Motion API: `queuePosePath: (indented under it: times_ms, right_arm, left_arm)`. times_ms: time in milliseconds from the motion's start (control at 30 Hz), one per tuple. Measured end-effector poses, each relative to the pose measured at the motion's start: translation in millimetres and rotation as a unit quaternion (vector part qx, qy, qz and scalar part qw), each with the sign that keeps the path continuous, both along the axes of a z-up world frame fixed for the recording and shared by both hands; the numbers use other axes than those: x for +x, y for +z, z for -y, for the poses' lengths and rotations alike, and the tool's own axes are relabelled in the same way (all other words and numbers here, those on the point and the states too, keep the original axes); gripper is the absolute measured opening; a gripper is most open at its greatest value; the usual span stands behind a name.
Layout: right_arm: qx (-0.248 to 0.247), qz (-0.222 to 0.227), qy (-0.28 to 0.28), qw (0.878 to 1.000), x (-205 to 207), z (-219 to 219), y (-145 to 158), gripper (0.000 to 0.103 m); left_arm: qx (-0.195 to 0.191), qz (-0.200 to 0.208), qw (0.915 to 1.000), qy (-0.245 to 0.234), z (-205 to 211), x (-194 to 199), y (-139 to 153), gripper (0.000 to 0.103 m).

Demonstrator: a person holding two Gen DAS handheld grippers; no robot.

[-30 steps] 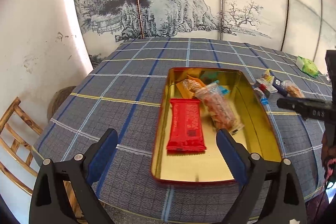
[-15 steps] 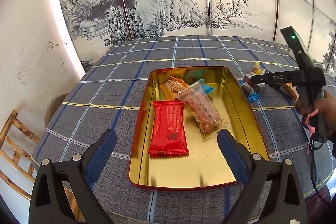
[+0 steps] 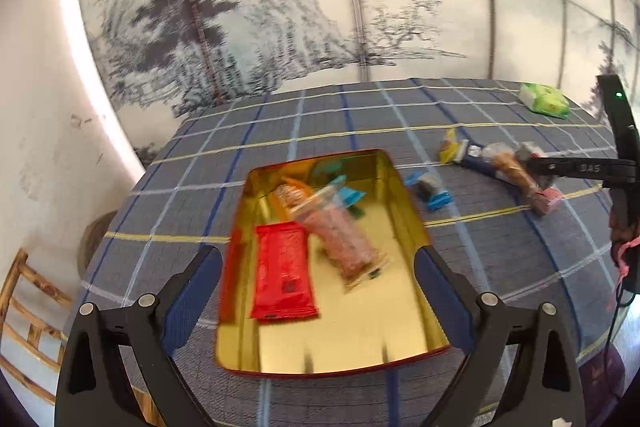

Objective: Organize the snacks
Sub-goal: 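Grasp the grey bag with the right gripper and lift it, then grasp the pink patterned packet with the left gripper while the right gripper holds the grey bag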

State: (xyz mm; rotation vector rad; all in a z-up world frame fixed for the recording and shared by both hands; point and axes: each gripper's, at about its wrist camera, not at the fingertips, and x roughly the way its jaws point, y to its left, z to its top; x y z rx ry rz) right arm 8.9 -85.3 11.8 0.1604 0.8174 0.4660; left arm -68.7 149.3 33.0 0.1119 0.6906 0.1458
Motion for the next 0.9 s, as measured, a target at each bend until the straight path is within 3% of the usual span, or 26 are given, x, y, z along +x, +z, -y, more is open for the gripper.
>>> queuePosePath:
  times_ms: [167, 267, 400, 533, 700, 900]
  right_arm:
    - [-0.078, -0.004, -0.114, 0.990, -11.7, 102.9, -17.3, 0.036]
    - [-0.131, -0.004, -0.145, 0.981, -11.5, 133.1, -29.3, 0.036]
    - [-0.127, -0.010, -0.160, 0.979, -5.4, 154.3, -40.4, 0.037]
    - [-0.120, -0.006, -0.160, 0.980, 5.3, 159.3, -41.9, 0.037]
    - [-0.079, -0.012, -0.153, 0.985, 3.3, 169.5, -44.0, 0.037]
    - [-0.076, -0.003, -0.136, 0.988, -1.0, 165.5, -44.7, 0.038]
  left_arm:
    - [-0.027, -0.017, 0.9968, -0.074, 42.6, 13.3, 9.0, 0.095]
    - [-0.062, -0.042, 0.9908, -0.112, 70.4, 31.6, 9.6, 0.096]
    - [-0.126, -0.095, 0.9737, -0.164, 110.1, 66.5, -1.2, 0.096]
    - [-0.160, -0.137, 0.9569, -0.200, 152.6, 101.9, -22.5, 0.096]
    - [-0.186, -0.188, 0.9474, -0.181, 188.6, 139.2, -53.7, 0.095]
    - [-0.165, -0.202, 0.9523, -0.158, 221.9, 157.9, -68.9, 0.090]
